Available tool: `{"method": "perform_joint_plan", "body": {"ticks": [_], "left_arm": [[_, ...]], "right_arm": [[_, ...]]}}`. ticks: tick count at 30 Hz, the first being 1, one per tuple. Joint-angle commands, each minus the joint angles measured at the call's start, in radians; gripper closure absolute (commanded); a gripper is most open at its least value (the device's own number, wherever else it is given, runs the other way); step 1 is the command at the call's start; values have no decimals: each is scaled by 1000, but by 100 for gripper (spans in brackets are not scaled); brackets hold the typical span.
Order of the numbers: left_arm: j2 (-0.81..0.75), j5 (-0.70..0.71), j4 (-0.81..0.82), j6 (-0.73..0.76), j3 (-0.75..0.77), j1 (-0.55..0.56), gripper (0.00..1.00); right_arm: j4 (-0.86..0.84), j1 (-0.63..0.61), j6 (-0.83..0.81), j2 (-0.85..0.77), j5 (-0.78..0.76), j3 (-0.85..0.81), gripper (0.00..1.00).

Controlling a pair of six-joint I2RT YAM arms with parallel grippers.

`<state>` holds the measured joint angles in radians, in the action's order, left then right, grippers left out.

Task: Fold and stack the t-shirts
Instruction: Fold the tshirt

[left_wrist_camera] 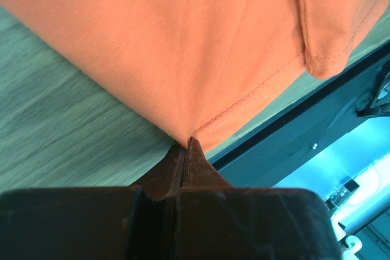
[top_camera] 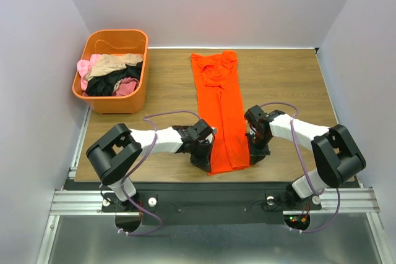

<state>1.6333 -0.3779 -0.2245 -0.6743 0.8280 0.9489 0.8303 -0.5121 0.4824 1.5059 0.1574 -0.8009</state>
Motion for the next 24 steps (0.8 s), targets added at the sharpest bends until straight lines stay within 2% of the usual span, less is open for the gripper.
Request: {"method": "perform_joint_plan", "body": {"ticks": [1, 16, 21, 24], "left_arm": [[-39, 43, -76, 10, -35, 10, 100], [-207, 22, -53, -111, -69, 24, 100], [-251, 95, -93, -120, 20, 16, 100], [-254, 131, -134, -97, 71, -15, 100]], "right_arm": [[21, -5, -13, -33, 34, 9, 100], [112, -6, 22, -165, 146, 60, 100], [147, -5, 61, -194, 107, -75, 100], [171, -5, 62, -168, 26, -185, 100]]}}
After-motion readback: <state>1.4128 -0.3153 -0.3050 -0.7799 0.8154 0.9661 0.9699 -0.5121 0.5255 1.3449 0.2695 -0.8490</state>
